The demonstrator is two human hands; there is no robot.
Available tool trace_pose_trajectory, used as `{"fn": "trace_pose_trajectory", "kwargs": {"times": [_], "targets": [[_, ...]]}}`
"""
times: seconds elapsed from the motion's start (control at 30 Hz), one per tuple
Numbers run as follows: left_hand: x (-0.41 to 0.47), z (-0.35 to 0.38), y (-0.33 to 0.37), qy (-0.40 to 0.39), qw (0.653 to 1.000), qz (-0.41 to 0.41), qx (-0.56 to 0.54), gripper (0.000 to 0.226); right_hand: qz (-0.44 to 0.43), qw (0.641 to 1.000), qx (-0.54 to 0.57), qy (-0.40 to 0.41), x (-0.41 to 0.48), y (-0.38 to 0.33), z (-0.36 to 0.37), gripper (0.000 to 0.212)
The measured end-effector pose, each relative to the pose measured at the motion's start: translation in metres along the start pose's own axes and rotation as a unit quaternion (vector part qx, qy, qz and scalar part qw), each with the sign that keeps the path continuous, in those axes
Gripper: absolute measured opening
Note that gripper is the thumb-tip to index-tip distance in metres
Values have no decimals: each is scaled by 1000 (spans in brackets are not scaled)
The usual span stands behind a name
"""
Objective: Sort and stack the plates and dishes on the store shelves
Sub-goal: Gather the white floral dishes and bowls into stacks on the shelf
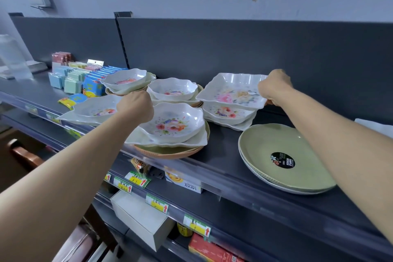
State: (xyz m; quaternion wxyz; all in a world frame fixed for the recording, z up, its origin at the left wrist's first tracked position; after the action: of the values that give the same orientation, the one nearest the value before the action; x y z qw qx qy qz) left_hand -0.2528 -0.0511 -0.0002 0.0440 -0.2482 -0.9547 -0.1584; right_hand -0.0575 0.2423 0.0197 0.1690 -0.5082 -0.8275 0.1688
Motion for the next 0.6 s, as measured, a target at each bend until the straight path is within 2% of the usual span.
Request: {"fn": "trace_pose_trajectory", "kwargs": {"times": [0.07, 0.17, 0.27, 0.47, 0.6], "targets": [[-4, -1, -4, -4, 1000, -12, -11, 20, -16, 1000, -8, 13, -3, -4, -5, 44], [-9, -6, -8, -5, 998, -33, -44, 27, -20, 999, -16, 26, -13, -6, -13, 7], [-12, -9, -10, -10, 997, -42, -66, 30, -18, 999, -7, 26, -17, -3, -17, 24], [-24, -24, -4, 15, 994, -50, -92, 31, -14, 999, -27, 34, -22, 13, -30, 25], [-29, -46, 15, 48, 997, -17, -65, 32, 3, 998, -45, 44, -23, 31, -43, 21]]}}
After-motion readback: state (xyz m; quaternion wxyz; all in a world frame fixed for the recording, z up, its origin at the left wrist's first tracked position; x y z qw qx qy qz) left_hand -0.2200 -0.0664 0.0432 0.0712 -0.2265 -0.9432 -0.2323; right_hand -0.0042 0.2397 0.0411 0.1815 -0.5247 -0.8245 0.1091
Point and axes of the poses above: each hand's wrist, its own x-axis towards the middle knuckle, its own z-axis out of the palm, y = z × x, the point moved 9 cm from there along x, towards the middle knuckle, and after that the axes turned 10 degrees about -x, right-handed, at the moved point
